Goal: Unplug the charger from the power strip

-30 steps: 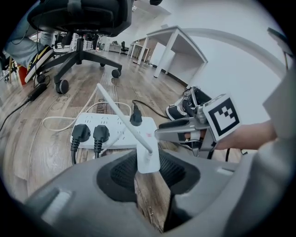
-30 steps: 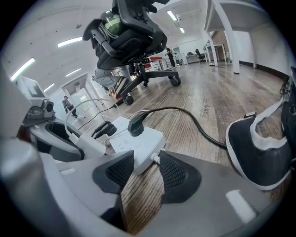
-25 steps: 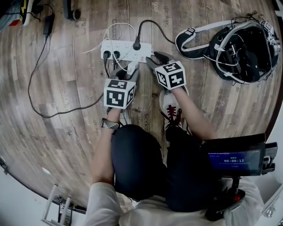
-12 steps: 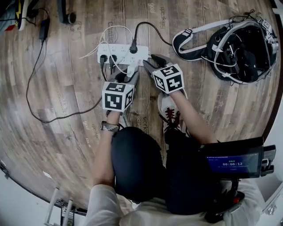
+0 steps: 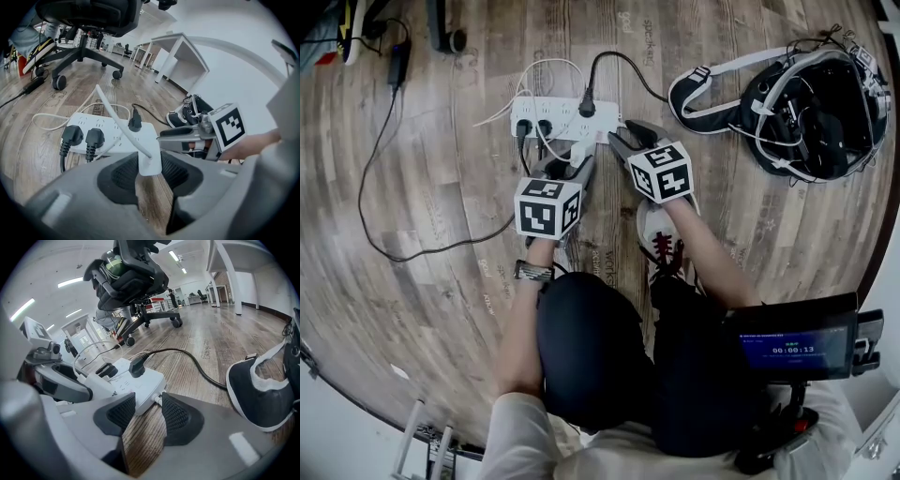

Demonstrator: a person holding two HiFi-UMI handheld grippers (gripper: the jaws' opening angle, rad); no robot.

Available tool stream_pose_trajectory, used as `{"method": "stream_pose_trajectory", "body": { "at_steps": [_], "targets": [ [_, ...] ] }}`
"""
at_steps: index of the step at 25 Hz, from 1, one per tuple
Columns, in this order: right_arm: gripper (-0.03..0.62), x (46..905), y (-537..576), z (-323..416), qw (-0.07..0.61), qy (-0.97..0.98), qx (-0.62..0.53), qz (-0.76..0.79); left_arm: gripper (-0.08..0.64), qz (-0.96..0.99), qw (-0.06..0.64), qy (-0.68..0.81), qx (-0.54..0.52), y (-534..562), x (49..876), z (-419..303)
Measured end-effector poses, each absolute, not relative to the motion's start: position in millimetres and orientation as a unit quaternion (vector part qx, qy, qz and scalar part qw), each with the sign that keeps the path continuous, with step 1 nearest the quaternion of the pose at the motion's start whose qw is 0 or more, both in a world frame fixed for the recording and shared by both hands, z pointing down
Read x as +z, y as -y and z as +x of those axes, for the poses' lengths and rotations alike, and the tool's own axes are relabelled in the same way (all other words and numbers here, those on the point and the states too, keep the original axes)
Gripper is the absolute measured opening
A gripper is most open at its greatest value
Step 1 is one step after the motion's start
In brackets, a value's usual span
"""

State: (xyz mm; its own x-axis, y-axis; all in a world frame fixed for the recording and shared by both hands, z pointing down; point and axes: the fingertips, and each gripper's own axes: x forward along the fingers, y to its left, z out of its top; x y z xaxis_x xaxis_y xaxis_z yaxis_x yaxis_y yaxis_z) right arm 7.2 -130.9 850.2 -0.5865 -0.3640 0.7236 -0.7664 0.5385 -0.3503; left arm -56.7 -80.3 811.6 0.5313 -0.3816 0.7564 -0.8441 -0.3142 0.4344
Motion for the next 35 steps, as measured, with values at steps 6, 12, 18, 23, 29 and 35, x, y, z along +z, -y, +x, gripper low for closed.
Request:
{"method": "stream_pose_trajectory", "body": {
  "at_steps": [6, 12, 18, 23, 29, 35],
  "targets": [
    [0.177, 849, 126, 10, 0.301, 0.825, 0.333, 0.343, 0.155, 0.756, 0.434, 0.407, 0.273, 76, 816, -64],
    [0.178, 841, 125, 10, 0.295, 0.827, 0.331, 0.345, 0.161, 0.749, 0.433, 0.419, 0.276, 75, 816, -71],
    [0.176, 822, 131, 10, 0.27, 0.834, 0.328, 0.352, 0.193, 0.727, 0.439, 0.445, 0.285, 67, 822, -93],
    [0.176, 804, 135, 8, 0.252, 0.841, 0.321, 0.355, 0.226, 0.723, 0.432, 0.459, 0.283, 62, 811, -110],
    [0.176, 770, 142, 7, 0.232, 0.852, 0.308, 0.354, 0.278, 0.726, 0.412, 0.48, 0.272, 62, 784, -131],
    [0.172, 705, 157, 7, 0.197, 0.872, 0.266, 0.36, 0.274, 0.745, 0.332, 0.529, 0.234, 89, 721, -145]
  ]
}}
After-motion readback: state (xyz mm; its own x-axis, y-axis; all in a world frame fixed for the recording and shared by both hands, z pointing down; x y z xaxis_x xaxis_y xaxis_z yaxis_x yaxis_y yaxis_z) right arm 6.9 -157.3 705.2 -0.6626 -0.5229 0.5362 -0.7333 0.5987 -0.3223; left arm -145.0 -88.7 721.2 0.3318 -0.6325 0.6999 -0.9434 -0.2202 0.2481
